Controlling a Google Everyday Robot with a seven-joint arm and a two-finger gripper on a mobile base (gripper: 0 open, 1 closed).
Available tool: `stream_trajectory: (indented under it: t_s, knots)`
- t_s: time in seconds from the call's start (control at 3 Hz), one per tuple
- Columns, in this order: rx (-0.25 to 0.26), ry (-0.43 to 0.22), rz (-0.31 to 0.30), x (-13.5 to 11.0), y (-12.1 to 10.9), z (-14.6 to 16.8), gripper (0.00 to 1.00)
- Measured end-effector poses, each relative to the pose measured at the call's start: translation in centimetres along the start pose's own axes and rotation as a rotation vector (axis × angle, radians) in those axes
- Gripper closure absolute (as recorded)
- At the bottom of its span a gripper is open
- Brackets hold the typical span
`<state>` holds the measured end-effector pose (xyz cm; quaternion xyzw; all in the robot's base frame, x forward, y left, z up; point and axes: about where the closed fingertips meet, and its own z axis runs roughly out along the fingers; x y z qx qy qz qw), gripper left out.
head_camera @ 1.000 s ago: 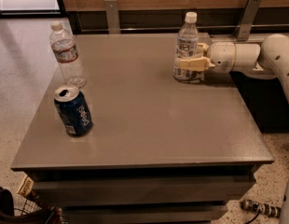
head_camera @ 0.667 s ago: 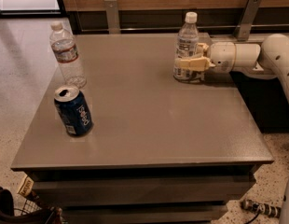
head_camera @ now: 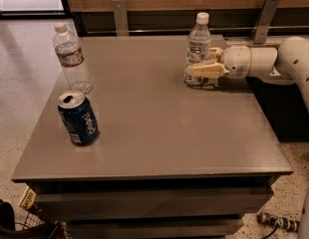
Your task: Place blue plastic bottle upright
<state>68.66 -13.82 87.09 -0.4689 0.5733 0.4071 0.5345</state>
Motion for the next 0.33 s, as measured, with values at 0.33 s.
stream_trajectory:
  t_s: [0.33]
  knots:
    - [-0.004,-0.001,0.0,-0.01,0.03,0.23,0.0]
